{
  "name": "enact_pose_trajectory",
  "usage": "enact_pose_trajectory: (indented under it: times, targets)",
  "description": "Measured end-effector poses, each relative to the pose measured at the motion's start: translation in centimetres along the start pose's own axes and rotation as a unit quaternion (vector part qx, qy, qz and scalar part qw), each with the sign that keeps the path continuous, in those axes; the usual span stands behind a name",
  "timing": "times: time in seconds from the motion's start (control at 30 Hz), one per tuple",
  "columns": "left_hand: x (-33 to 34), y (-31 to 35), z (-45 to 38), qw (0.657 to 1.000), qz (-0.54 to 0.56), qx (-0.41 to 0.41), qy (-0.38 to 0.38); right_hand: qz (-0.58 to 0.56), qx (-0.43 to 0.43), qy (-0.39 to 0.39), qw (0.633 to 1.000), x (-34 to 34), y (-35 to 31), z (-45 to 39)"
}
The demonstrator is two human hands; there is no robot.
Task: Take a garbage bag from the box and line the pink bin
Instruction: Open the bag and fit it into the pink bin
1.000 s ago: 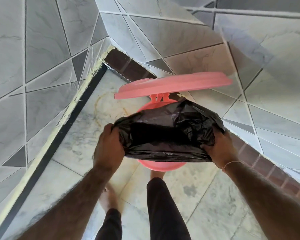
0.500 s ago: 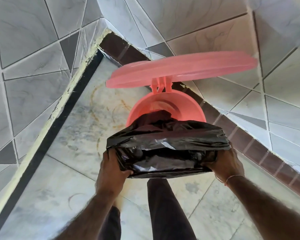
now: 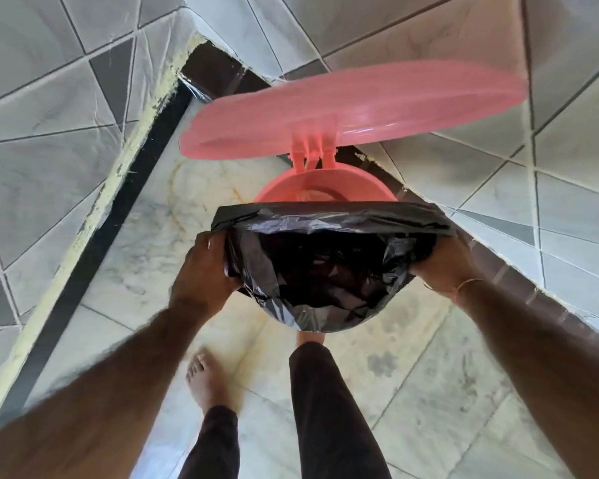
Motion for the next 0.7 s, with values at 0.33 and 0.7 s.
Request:
enact_pose_trajectory:
  times: [0.33, 0.7]
  targets:
    - [-6.9, 5.3, -3.3, 0.996, -0.084, -0.006, -0.029, 0.146, 0.024, -0.15, 0.977, -3.8, -7.0, -2.2]
    - [-6.3, 10.8, -4.5, 0.987, 0.157, -0.036, -0.003, -0.143, 0.06, -0.061, 0.986, -2.0, -8.9, -3.0]
Point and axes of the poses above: each hand's wrist, its own z-axis away from the middle knuckle, its own x-axis out of the palm, y = z × x, the point moved 6 cm from there along -z, towards the middle knuckle, and after that the axes turned 4 degrees about -x, right-handed, at the moved point
